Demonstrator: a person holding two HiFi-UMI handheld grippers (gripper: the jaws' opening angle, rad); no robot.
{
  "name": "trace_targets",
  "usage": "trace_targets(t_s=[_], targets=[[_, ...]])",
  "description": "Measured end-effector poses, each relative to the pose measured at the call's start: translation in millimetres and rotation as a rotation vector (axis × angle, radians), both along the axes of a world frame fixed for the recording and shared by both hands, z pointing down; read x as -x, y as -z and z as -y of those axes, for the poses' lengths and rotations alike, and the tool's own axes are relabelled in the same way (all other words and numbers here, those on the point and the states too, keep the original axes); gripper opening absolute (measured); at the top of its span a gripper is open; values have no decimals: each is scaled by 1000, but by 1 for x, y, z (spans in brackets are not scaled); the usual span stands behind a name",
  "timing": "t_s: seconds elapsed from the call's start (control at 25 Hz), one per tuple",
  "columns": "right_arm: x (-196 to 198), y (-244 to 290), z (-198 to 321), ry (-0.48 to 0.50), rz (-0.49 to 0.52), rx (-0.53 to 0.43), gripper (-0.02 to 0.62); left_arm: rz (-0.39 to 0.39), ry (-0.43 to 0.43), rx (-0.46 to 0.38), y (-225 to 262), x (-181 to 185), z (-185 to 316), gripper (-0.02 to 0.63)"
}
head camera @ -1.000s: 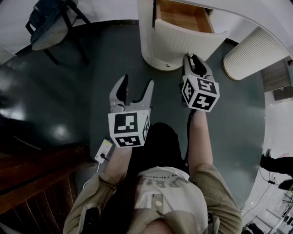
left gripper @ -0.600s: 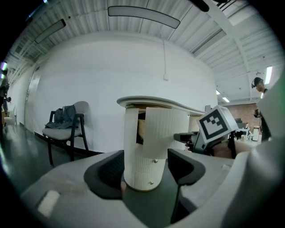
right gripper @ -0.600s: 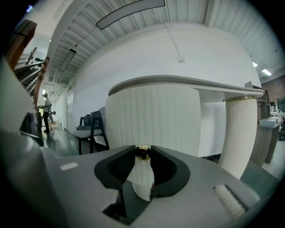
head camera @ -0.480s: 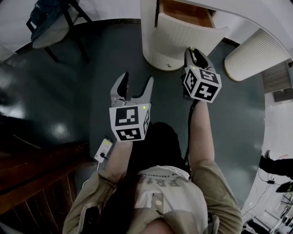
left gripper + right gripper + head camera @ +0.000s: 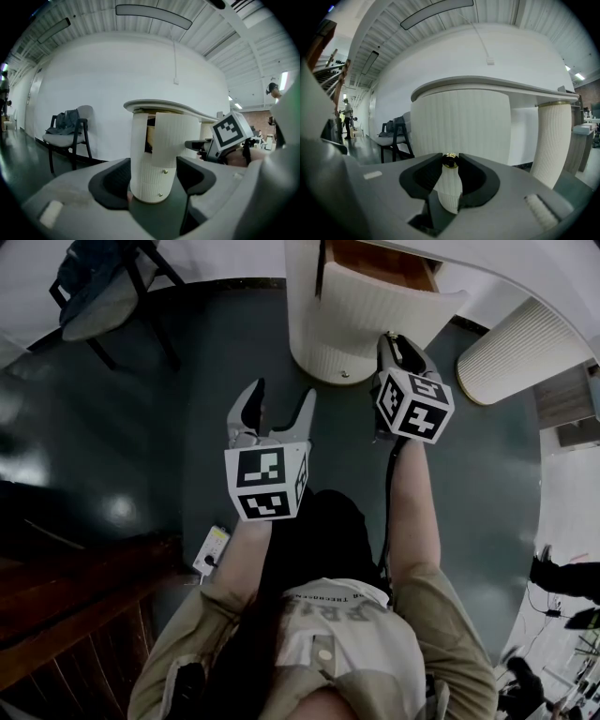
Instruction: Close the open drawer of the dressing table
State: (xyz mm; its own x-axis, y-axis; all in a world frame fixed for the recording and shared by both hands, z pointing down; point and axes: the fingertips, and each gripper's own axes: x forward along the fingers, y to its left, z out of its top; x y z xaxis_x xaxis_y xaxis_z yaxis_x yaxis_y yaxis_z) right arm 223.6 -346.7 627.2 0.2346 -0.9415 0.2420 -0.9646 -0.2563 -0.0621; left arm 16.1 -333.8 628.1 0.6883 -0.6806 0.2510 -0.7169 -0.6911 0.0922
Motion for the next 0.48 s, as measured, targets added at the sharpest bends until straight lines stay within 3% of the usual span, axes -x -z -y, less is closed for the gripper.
trace_targets(t_s=[0.48], targets=[[-8,1,18,-13,0,-1,110,2,-33,-38,11,-12,23,319]])
